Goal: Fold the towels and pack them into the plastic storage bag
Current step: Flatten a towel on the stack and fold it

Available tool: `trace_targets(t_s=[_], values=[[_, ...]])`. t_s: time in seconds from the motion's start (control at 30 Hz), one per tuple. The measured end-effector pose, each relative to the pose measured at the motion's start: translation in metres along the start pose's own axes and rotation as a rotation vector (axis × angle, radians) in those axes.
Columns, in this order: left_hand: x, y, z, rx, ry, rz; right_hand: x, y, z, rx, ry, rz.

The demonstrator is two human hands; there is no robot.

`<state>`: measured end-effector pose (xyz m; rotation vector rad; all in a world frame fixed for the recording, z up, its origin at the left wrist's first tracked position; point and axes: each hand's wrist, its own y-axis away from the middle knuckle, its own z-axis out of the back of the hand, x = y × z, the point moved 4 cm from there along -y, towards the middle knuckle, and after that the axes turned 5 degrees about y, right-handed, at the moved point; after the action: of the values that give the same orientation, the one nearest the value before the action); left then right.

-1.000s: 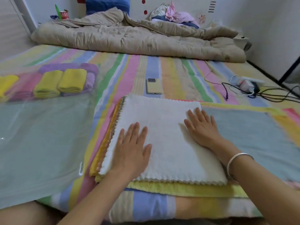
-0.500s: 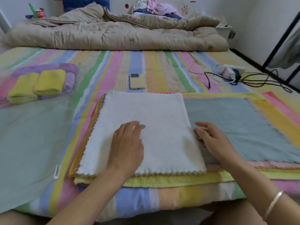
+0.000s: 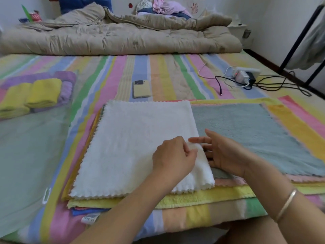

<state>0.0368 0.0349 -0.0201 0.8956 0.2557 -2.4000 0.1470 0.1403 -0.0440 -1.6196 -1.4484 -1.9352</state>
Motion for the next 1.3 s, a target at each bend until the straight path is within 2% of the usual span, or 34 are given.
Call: trace_targets(t_s=[0.23, 0.33, 0.53, 0.63, 0.73, 0.83, 1.03, 1.17, 1.3], values=[[-0.001, -0.011, -0.006, 0.225, -0.062, 0.222, 0.019, -0.002, -0.011, -0.030, 0.278, 0.040], [-0.011, -0.011, -0.008, 0.260, -0.181, 0.191, 0.030, -0.018, -0.007, -0.078, 0.388, 0.049], [-0.046, -0.011, -0.019, 0.322, -0.485, 0.037, 0.060, -0.072, 0.007, -0.210, 0.272, 0.102], [-0.052, -0.012, -0.021, 0.358, -0.500, 0.009, 0.072, -0.093, 0.007, -0.253, 0.275, 0.110], [-0.041, -0.011, -0.005, 0.289, -0.359, 0.026, 0.083, -0.102, 0.006, -0.301, 0.271, 0.120], [-0.012, -0.001, 0.021, 0.192, -0.103, 0.074, 0.099, -0.103, -0.004, -0.294, 0.236, 0.185], [0.048, 0.041, 0.069, -0.033, 0.300, 0.111, 0.130, -0.112, -0.070, -0.225, 0.256, 0.282], [0.087, 0.064, 0.096, -0.239, 0.394, 0.078, 0.137, -0.124, -0.132, -0.175, 0.390, 0.292], [0.122, 0.074, 0.116, -0.391, 0.314, -0.006, 0.136, -0.151, -0.185, -0.242, 0.529, 0.298]])
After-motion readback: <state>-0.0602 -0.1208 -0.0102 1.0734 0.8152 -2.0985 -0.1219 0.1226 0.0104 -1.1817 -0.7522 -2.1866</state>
